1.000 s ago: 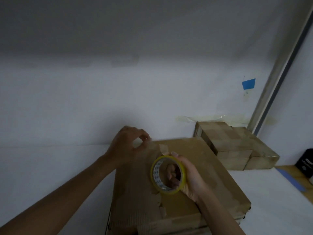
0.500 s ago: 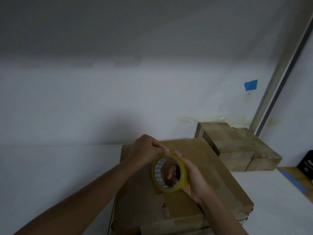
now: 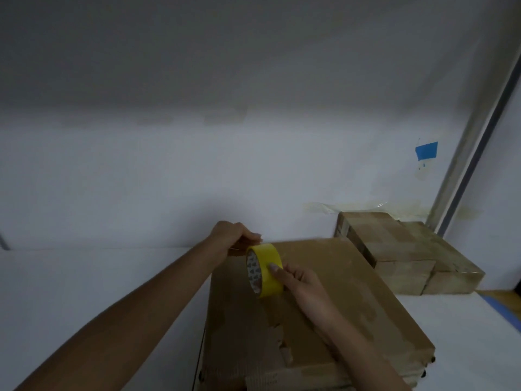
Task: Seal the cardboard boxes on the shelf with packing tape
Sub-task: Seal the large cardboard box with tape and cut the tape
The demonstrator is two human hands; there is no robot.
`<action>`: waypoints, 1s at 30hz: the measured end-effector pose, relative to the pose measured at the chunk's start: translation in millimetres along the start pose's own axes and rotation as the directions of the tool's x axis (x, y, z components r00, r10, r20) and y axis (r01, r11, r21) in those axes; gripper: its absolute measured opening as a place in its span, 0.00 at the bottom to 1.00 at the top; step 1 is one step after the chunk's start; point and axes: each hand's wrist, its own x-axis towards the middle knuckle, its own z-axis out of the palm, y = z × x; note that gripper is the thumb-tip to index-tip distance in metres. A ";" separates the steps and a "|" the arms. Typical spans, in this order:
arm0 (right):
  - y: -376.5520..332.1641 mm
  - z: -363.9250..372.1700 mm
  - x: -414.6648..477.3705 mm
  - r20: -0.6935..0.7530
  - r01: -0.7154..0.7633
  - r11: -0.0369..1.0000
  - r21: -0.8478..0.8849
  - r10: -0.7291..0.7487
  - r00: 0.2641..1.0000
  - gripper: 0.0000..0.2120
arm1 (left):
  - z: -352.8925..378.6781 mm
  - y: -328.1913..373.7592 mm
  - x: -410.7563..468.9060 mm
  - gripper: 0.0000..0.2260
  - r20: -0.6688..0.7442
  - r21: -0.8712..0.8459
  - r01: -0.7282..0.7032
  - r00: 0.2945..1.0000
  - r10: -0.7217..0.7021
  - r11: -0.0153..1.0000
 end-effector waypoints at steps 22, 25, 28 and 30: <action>-38.0 -0.6 31.4 0.071 -0.102 0.924 -0.369 0.138 0.988 0.19 | 10.0 20.5 31.1 0.07 -0.107 0.078 -0.209 0.970 0.217 0.975; -34.9 2.1 29.0 0.156 0.000 0.905 -0.425 0.073 0.985 0.14 | 5.7 29.1 37.9 0.07 -0.189 0.020 -0.211 0.959 0.211 0.977; -28.8 9.0 31.3 0.168 0.152 0.820 -0.552 -0.070 0.983 0.22 | -2.1 41.3 37.7 0.06 -0.133 -0.093 -0.063 0.990 0.050 0.994; -32.3 13.3 33.7 0.138 0.172 0.789 -0.590 -0.111 0.984 0.25 | -5.9 43.8 39.7 0.06 -0.086 -0.115 -0.003 0.996 -0.007 0.993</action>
